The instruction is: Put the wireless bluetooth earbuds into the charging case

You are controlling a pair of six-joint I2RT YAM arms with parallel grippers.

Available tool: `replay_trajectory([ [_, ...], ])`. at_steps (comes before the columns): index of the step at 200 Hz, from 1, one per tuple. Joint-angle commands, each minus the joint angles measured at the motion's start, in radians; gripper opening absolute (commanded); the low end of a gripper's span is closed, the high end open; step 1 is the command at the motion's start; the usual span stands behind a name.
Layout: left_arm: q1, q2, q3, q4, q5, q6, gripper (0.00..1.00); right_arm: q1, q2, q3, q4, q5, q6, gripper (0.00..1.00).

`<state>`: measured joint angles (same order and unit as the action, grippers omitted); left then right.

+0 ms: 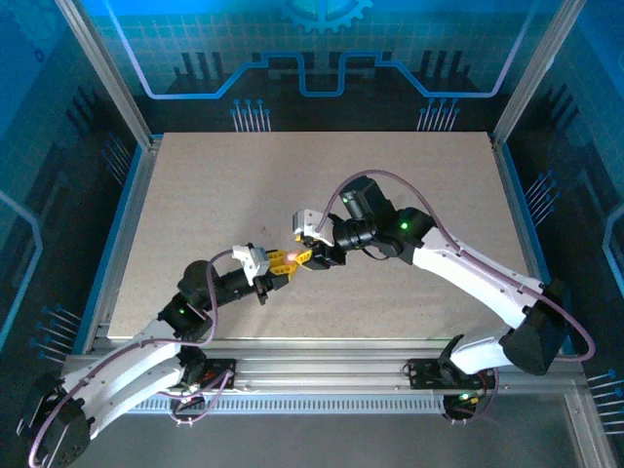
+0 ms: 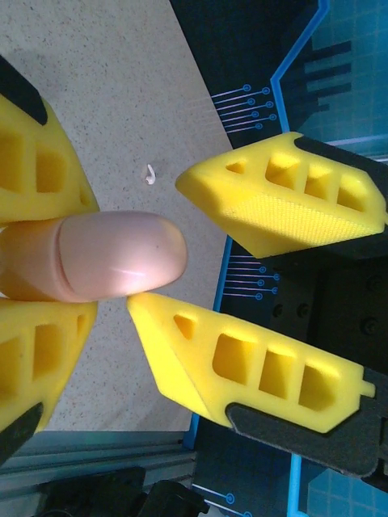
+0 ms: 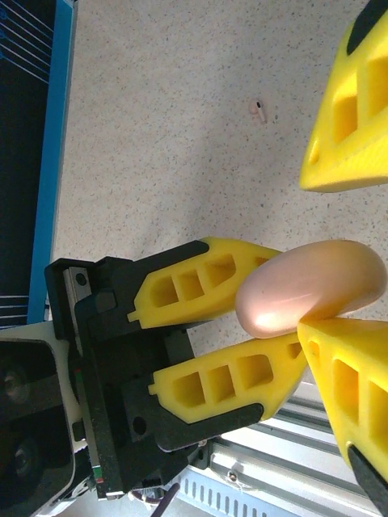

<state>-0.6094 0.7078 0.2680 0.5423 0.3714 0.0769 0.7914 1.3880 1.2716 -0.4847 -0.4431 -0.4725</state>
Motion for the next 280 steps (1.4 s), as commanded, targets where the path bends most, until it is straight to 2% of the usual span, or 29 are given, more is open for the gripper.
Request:
replay_trajectory([
  [1,-0.011,-0.011,0.018,0.031,0.099,-0.001,0.1,-0.027,0.006,0.026,0.083,0.107,0.029,0.43],
  [155,-0.011,-0.012,0.013,0.05,0.092,0.0,0.1,-0.039,0.011,0.002,0.108,0.106,0.082,0.43],
  [280,0.044,0.006,-0.017,0.086,0.009,-0.07,0.09,-0.051,-0.005,0.009,0.151,-0.033,0.114,0.52],
])
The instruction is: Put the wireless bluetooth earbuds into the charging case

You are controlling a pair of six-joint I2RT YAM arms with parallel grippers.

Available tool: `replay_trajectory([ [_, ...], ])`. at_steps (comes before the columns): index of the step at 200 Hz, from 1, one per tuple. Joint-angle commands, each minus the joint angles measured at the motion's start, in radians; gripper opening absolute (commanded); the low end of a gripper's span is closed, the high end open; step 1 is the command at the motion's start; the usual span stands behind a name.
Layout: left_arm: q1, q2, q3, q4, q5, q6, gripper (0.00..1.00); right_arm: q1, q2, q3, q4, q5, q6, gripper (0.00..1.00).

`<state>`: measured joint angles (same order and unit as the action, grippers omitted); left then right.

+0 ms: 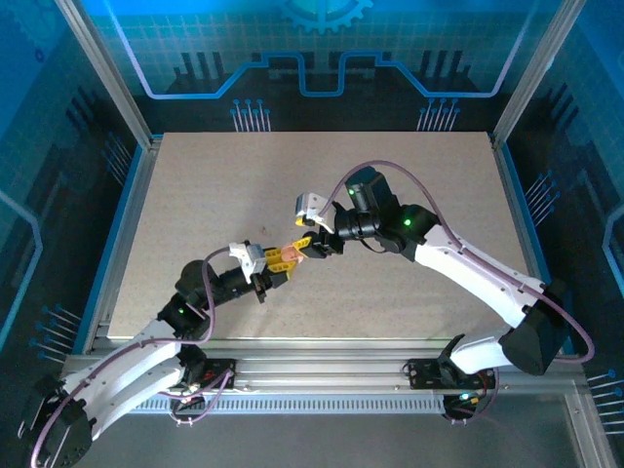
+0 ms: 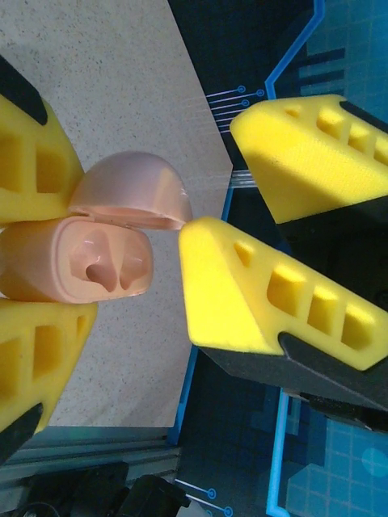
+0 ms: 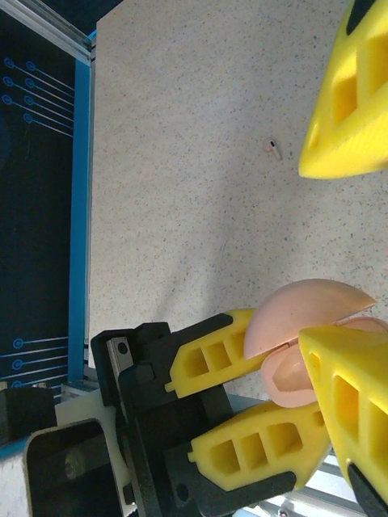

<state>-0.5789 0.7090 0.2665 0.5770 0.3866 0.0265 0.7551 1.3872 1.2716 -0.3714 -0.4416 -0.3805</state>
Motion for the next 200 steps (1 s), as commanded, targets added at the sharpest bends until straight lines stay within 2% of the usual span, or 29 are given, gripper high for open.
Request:
replay_trajectory([
  [1,0.014,0.005,-0.016,0.052,-0.007,-0.02,0.1,-0.015,-0.005,0.009,0.038,-0.035,0.023,0.52],
  [63,0.054,0.009,-0.031,0.065,0.003,-0.058,0.1,-0.02,0.003,0.026,0.042,-0.033,0.052,0.53],
  [142,0.058,0.006,-0.031,0.079,0.034,-0.063,0.1,-0.011,0.045,0.044,0.025,-0.053,0.049,0.53],
  [200,0.057,0.004,-0.042,0.123,0.102,-0.057,0.1,-0.01,0.087,0.077,0.025,0.026,0.077,0.52],
])
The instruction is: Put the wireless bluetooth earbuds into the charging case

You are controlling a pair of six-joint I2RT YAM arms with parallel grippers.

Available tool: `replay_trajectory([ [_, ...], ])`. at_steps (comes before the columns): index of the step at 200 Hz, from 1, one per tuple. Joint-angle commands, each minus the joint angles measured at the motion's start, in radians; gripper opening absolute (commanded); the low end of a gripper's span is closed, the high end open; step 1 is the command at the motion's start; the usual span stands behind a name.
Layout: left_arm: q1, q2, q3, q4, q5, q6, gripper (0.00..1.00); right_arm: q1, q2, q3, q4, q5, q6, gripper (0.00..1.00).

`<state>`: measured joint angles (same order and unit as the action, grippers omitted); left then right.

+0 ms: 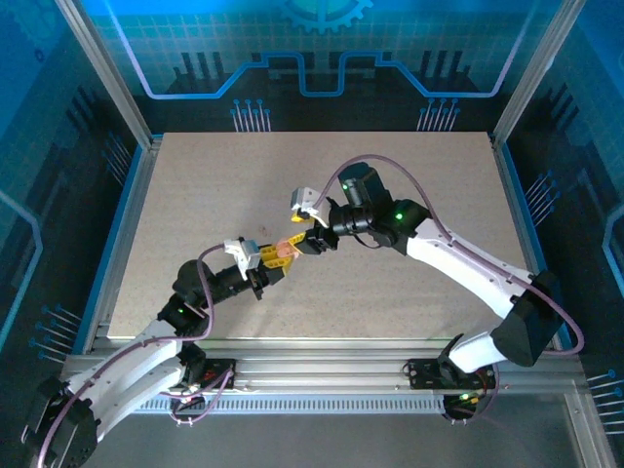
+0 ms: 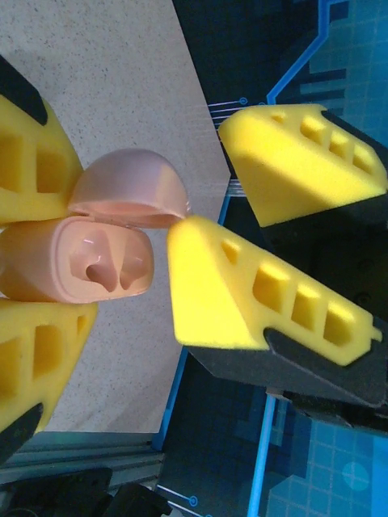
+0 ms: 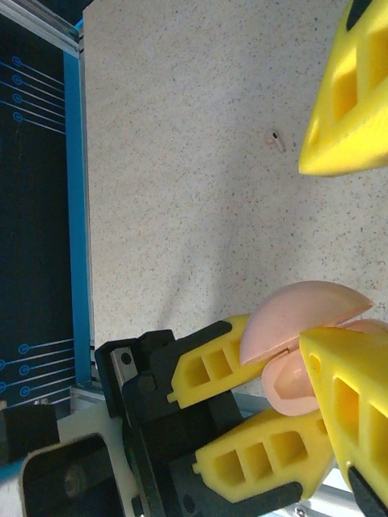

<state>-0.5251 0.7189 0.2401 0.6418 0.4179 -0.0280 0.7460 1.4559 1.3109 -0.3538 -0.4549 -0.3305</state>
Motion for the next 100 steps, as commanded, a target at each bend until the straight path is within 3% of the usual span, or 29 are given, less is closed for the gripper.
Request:
replay_trajectory([
  [1,0.004,-0.006,-0.016,0.058,0.071,-0.003,0.1,-0.001,0.018,0.037,0.008,0.04,0.029,0.52],
  [31,0.004,-0.009,-0.017,0.055,0.06,-0.003,0.1,-0.004,0.023,0.044,0.004,0.034,0.033,0.52],
  [57,0.009,-0.007,-0.016,0.012,-0.028,-0.003,0.09,-0.005,0.013,0.037,0.01,0.001,0.03,0.53],
  [100,0.058,0.0,-0.036,0.042,-0.041,-0.073,0.1,-0.005,0.022,0.047,0.012,-0.041,0.055,0.61],
])
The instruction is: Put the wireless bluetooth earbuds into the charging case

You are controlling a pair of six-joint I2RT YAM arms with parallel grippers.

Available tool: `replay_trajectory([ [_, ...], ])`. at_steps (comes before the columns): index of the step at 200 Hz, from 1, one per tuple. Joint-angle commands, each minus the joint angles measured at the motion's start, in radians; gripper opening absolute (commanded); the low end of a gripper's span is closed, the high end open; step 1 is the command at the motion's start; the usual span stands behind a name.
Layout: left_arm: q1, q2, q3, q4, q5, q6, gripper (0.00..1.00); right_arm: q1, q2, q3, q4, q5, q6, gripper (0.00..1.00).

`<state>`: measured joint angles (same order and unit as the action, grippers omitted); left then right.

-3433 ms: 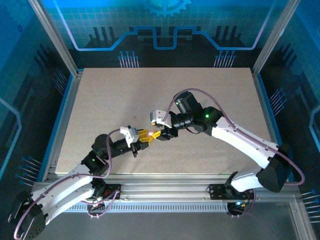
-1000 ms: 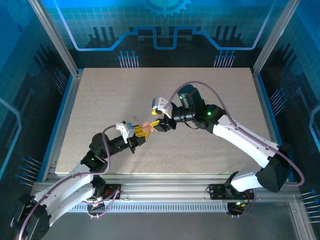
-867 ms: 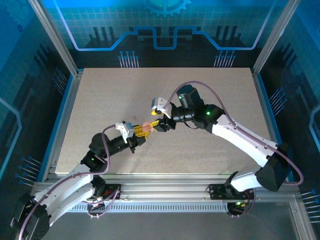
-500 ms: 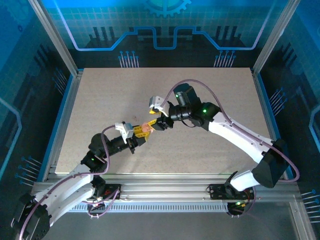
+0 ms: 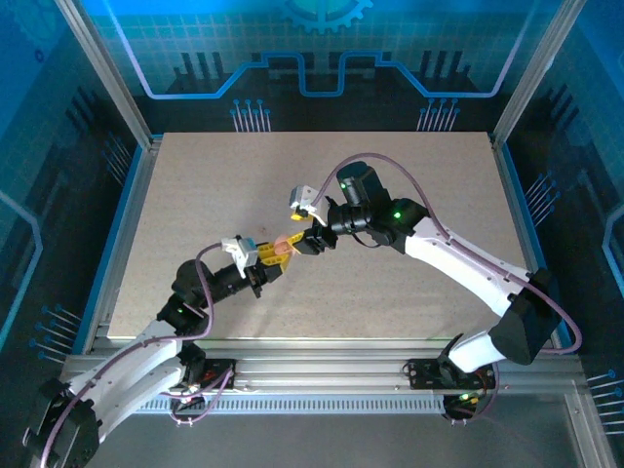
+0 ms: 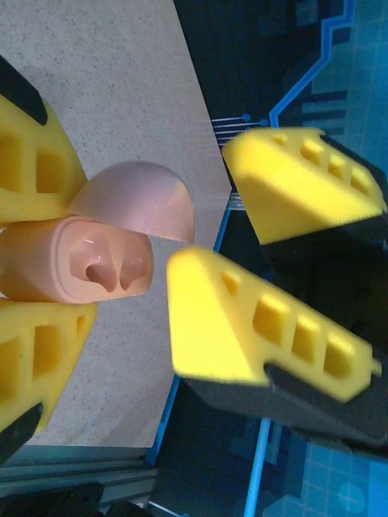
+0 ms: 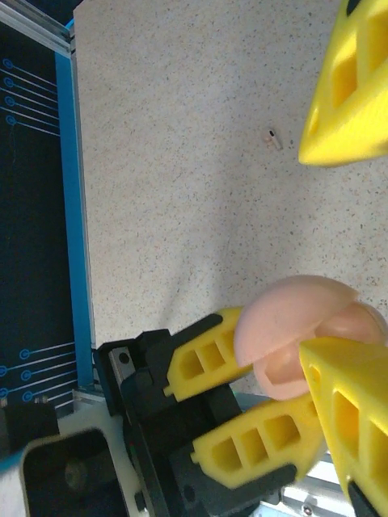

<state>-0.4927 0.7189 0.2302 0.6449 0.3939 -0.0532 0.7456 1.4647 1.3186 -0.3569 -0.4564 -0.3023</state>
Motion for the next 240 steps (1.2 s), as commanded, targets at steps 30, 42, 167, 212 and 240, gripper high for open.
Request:
replay_trajectory([
  [30,0.052,0.01,-0.029,0.035,-0.036,-0.073,0.09,-0.004,0.041,0.068,0.006,-0.06,0.043,0.62],
  [42,0.064,0.009,-0.029,0.028,-0.048,-0.082,0.09,-0.006,0.051,0.079,0.005,-0.062,0.055,0.62],
  [167,0.304,-0.143,-0.013,-0.33,-0.384,-0.257,0.08,-0.04,0.48,0.452,-0.179,0.317,0.45,0.6],
  [212,0.429,-0.183,-0.004,-0.446,-0.376,-0.294,0.08,-0.034,0.741,0.704,-0.322,0.39,0.505,0.57],
  [240,0.466,-0.192,0.003,-0.473,-0.365,-0.295,0.08,-0.022,0.892,0.841,-0.372,0.415,0.52,0.54],
])
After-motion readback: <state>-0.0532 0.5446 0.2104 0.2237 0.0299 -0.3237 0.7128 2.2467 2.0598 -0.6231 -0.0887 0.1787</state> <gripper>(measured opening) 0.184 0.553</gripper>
